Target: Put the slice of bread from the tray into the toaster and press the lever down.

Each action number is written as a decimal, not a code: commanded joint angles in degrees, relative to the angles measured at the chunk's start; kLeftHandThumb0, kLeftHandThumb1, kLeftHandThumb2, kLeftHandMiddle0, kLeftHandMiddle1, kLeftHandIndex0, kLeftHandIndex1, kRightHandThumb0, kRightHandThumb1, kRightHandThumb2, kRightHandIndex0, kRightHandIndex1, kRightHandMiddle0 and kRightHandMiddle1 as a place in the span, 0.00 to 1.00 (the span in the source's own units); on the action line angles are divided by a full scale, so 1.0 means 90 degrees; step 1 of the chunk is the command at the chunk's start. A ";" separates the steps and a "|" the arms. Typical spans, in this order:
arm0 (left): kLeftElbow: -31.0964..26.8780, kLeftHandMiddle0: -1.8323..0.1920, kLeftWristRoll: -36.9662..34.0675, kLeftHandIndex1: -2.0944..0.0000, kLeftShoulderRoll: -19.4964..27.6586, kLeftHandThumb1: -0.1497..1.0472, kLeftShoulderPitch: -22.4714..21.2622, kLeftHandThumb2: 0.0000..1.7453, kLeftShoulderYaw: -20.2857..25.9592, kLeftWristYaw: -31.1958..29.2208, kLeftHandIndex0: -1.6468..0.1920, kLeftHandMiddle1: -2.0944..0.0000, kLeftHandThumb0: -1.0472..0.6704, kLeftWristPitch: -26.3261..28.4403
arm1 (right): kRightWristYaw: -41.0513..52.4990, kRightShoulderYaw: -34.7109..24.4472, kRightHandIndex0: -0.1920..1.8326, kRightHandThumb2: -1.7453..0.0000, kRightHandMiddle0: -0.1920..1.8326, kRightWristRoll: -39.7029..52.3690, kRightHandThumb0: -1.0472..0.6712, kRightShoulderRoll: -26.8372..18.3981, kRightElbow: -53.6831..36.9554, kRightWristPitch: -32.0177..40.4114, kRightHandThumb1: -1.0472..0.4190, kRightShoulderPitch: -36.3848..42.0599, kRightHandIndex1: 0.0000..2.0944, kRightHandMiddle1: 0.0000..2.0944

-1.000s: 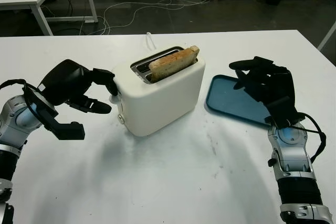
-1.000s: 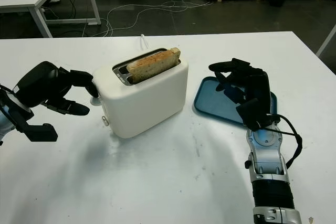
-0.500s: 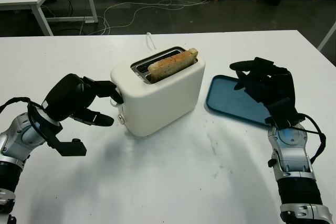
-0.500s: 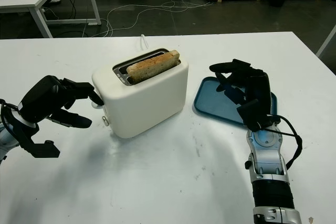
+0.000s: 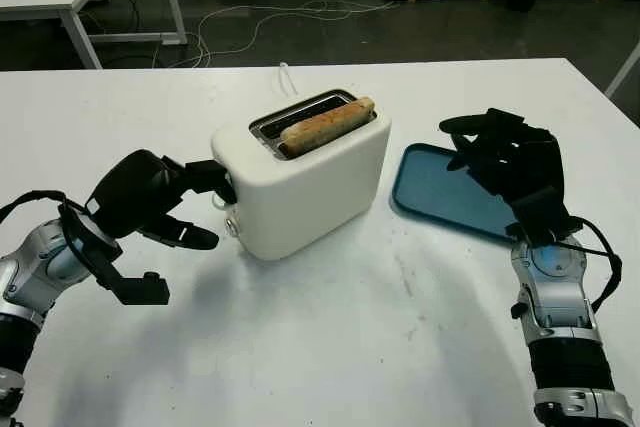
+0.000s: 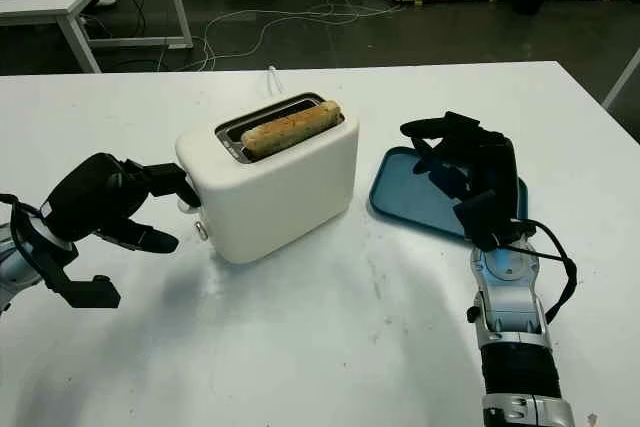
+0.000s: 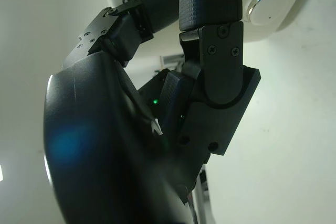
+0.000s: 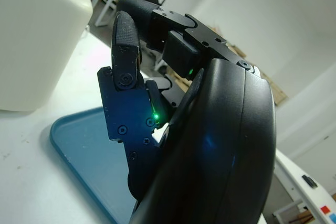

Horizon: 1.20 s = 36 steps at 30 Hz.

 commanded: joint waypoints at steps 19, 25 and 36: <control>0.0914 0.28 -0.0056 0.46 -0.0295 0.89 0.0104 0.28 -0.0355 0.0286 0.57 0.17 0.00 0.0242 | 0.0122 -0.0050 0.54 0.86 0.58 0.0242 0.38 -0.0014 0.0038 -0.0203 0.09 -0.0012 0.64 0.28; 0.1391 0.26 -0.0266 0.54 -0.0680 0.89 0.0162 0.22 -0.0496 0.0362 0.50 0.20 0.00 0.0566 | 0.0132 -0.0041 0.54 0.86 0.57 0.0197 0.39 -0.0035 0.0084 -0.0343 0.09 -0.0023 0.65 0.29; 0.2645 0.15 -0.0678 0.75 -0.1426 0.89 0.0009 0.11 -0.0755 0.0439 0.32 0.39 0.00 0.0951 | 0.0125 -0.0044 0.53 0.85 0.56 0.0112 0.39 -0.0061 0.0054 -0.0439 0.09 -0.0002 0.66 0.31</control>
